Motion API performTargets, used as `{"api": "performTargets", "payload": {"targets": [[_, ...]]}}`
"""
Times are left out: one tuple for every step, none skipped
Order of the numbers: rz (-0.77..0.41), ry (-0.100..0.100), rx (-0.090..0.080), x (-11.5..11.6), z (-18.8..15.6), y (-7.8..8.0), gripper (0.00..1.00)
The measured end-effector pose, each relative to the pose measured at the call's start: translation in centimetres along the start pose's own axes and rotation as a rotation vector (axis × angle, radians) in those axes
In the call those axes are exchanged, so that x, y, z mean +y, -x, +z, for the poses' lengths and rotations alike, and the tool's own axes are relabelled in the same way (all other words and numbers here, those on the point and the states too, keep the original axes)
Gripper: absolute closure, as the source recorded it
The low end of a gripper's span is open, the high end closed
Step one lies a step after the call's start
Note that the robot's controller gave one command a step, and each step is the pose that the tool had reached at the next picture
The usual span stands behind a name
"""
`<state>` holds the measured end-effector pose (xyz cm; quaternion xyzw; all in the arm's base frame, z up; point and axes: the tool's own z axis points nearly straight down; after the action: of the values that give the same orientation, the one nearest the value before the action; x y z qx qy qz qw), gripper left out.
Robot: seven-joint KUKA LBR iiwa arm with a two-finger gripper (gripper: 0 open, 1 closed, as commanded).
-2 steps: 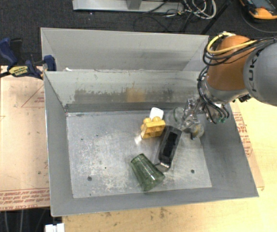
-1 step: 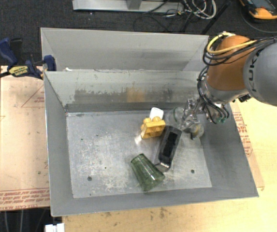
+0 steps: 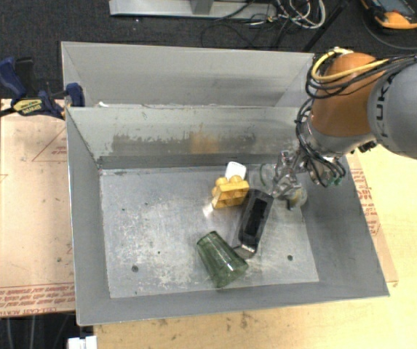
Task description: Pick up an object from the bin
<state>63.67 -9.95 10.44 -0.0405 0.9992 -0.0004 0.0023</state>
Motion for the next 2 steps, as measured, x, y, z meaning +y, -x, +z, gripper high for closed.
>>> {"api": "performTargets", "payload": {"targets": [[0.007, 0.003, 0.001, -0.94, -1.10, -0.92, 1.00], [0.147, 0.001, 0.001, -1.68, -1.33, -0.96, 1.00]]}}
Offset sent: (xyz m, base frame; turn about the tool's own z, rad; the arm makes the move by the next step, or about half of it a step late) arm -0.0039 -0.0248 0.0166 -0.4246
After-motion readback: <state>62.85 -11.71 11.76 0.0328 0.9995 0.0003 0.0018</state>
